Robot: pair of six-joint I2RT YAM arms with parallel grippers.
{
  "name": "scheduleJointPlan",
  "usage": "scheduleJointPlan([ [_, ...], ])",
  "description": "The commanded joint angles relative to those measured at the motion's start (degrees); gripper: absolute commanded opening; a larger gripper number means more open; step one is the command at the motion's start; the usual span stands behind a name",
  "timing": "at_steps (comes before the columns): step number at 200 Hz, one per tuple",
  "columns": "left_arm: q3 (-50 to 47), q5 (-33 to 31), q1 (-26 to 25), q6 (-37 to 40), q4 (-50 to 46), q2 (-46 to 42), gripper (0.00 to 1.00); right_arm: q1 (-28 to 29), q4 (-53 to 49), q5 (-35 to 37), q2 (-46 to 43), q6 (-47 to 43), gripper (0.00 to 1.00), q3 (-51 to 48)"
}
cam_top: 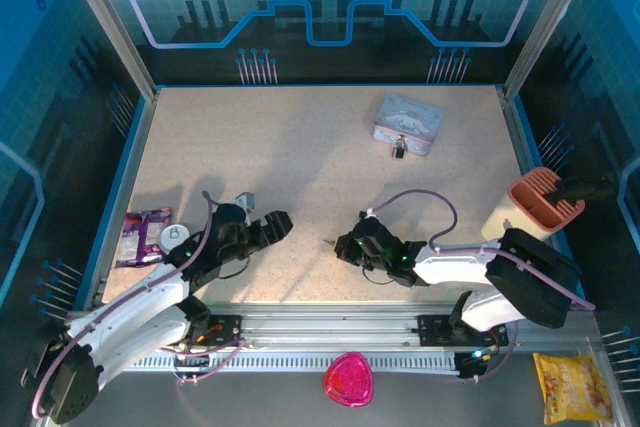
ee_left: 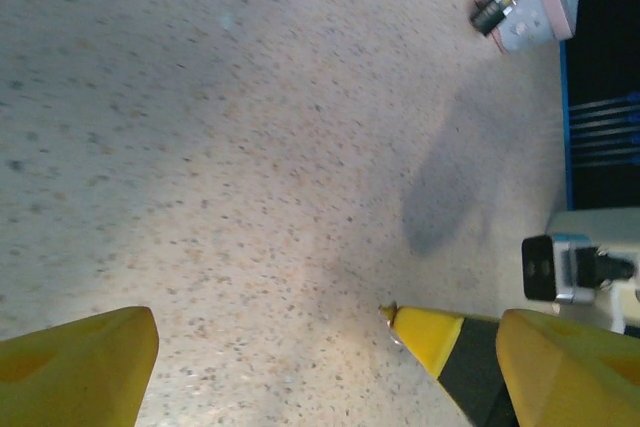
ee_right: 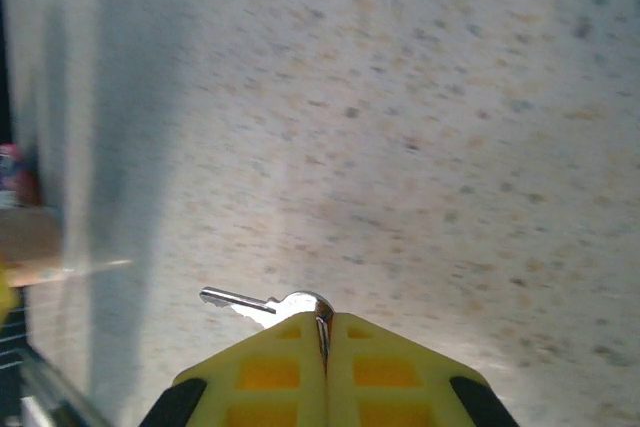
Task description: Unlock the padlock with the key
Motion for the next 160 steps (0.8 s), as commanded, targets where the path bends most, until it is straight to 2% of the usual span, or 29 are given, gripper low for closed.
scheduleJointPlan([
  [1,2.5,0.9,-3.5,-1.4,7.2,3.2,0.86,1.3,6.2,2.9,-3.3,5.3,0.0,-0.4],
  [40,5.7,0.0,-8.4,-1.0,12.1,9.5,0.76,3.5,9.4,6.8,-7.9,7.2,0.0,-1.8],
  [119,10.0,0.6,-11.4,0.2,15.2,14.5,0.47,5.8,11.0,8.4,-12.8,7.0,0.0,-3.9],
  [160,11.3,-0.7,-13.7,0.5,15.3,15.8,0.37,6.1,11.5,9.1,-14.6,6.7,0.0,-4.8],
])
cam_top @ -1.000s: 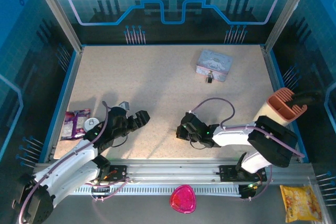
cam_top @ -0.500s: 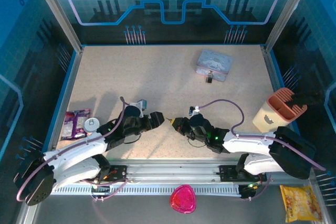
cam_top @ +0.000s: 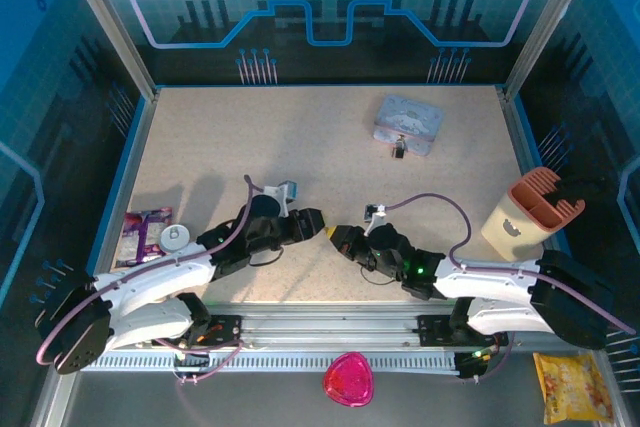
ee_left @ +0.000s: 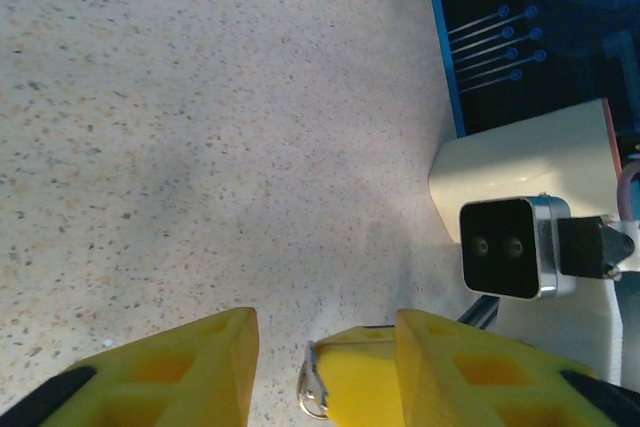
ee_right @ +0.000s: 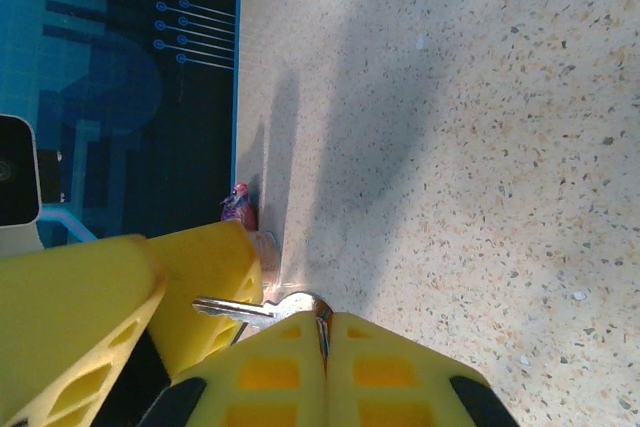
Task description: Unlock the padlock with the key
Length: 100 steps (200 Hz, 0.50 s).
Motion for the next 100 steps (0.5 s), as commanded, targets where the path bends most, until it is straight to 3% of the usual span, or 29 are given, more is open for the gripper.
scheduleJointPlan([
  [1,1.9,-0.7,-1.5,1.1,1.6,0.8,0.37,0.9,2.1,2.3,-2.1,0.4,0.0,-1.0],
  [79,4.1,-1.9,-3.2,1.1,0.6,3.0,0.08,0.9,0.3,2.8,-5.4,-0.5,0.0,-1.7],
  [100,4.2,-2.5,-3.3,0.9,0.8,2.6,0.04,0.9,0.4,2.9,-6.6,-1.4,0.0,-2.2],
])
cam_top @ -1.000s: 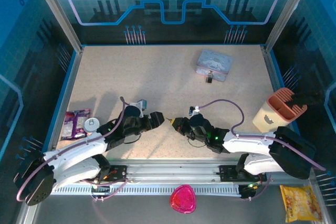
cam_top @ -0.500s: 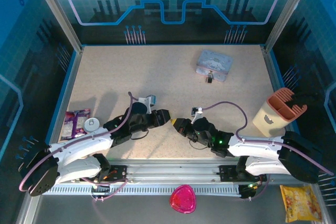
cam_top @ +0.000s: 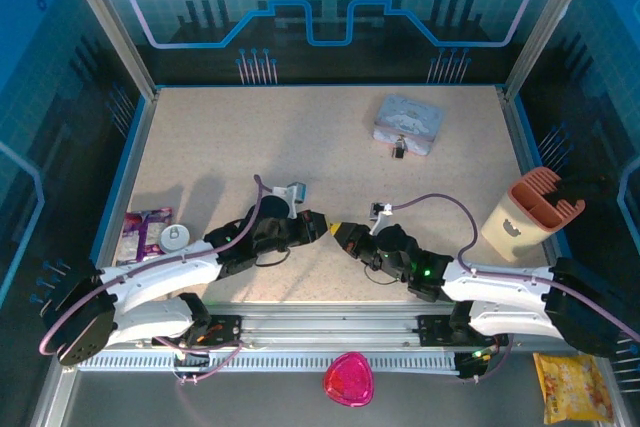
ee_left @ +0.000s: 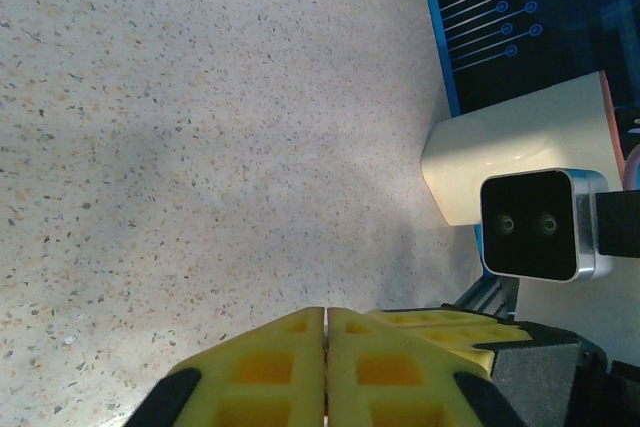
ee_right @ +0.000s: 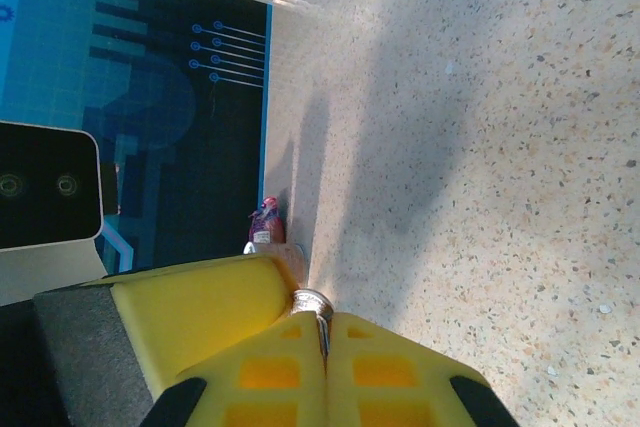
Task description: Unlock the padlock with the key
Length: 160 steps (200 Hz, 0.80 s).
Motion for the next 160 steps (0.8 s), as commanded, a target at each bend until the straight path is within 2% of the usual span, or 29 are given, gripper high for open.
scheduleJointPlan([
  [1,2.0,-1.6,-0.5,0.9,0.8,-0.1,0.04,0.9,0.4,1.6,-2.1,-1.3,0.0,-1.1],
  [7,2.1,-1.9,-0.6,1.1,0.8,-0.2,0.03,0.9,0.3,1.6,-2.6,-1.8,0.0,-1.3],
  [19,2.0,-2.6,-0.6,1.2,0.9,-0.7,0.04,0.8,0.4,1.5,-3.9,-3.0,0.12,-1.8],
  [52,1.4,-2.2,-0.6,1.7,3.9,-2.2,0.01,-0.3,4.6,-0.3,-8.2,-7.1,0.29,-4.2],
  [85,1.4,-1.5,-0.6,1.7,5.3,-3.7,0.0,-1.3,11.8,-2.9,-11.8,-11.0,0.43,-6.5],
  [160,2.5,4.3,-0.6,1.1,9.5,-4.0,0.0,-4.6,15.7,-8.2,-13.4,-14.9,0.48,-7.6],
])
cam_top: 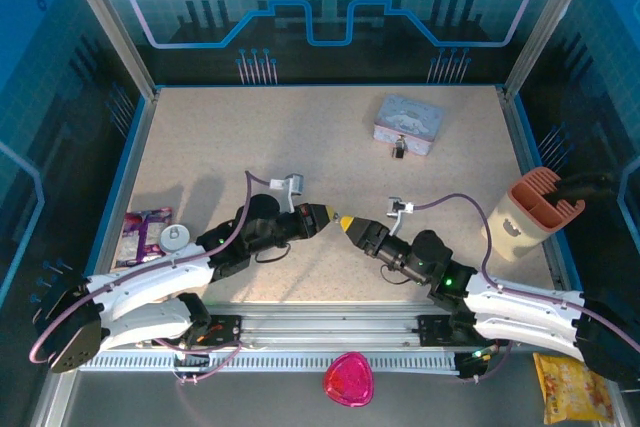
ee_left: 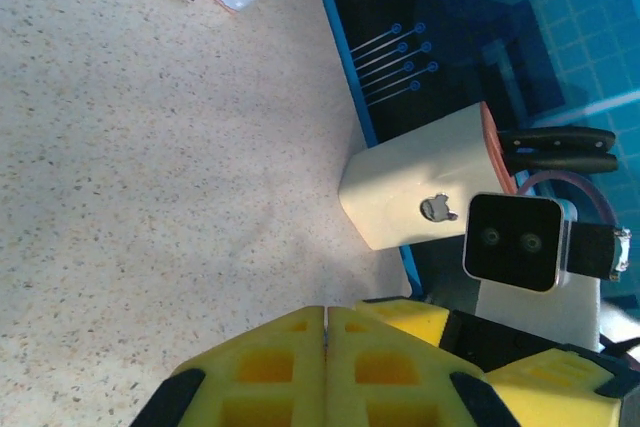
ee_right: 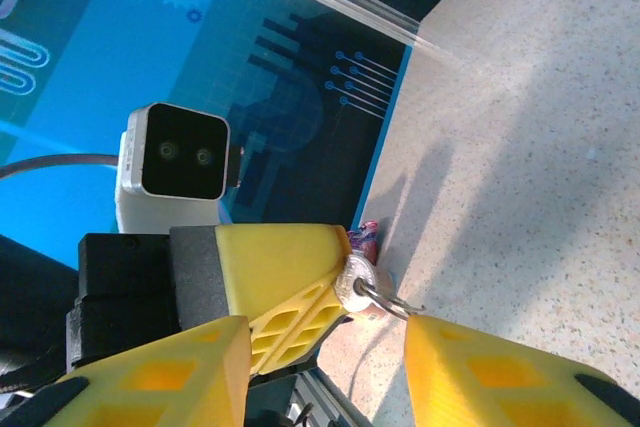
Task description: Unlock the padlock with the key
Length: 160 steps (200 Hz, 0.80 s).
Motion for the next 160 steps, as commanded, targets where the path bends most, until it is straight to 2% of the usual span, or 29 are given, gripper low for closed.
scheduleJointPlan([
  [1,2.0,3.6,0.0,1.0,3.4,-0.1,0.0,-1.4,4.7,-2.7,0.0,-2.8,0.48,-0.6],
  [22,2.2,4.2,-0.1,1.6,2.9,-0.3,0.0,-3.1,5.3,-5.4,0.5,-3.8,0.5,-0.5],
  [93,2.7,6.1,-0.1,1.6,3.7,-0.3,0.0,-5.2,12.3,-12.2,6.0,-6.0,0.5,0.4],
  [107,2.7,6.0,-0.1,1.7,3.6,-0.5,0.0,-5.3,13.1,-12.8,6.8,-6.1,0.47,0.5],
  [133,2.5,5.5,-0.1,1.7,3.5,-0.9,0.0,-5.4,15.5,-12.6,7.7,-5.6,0.32,-0.6],
  [160,2.1,5.1,-0.1,1.7,3.9,-1.4,0.0,-5.5,15.7,-13.0,8.2,-5.5,0.27,-0.7],
])
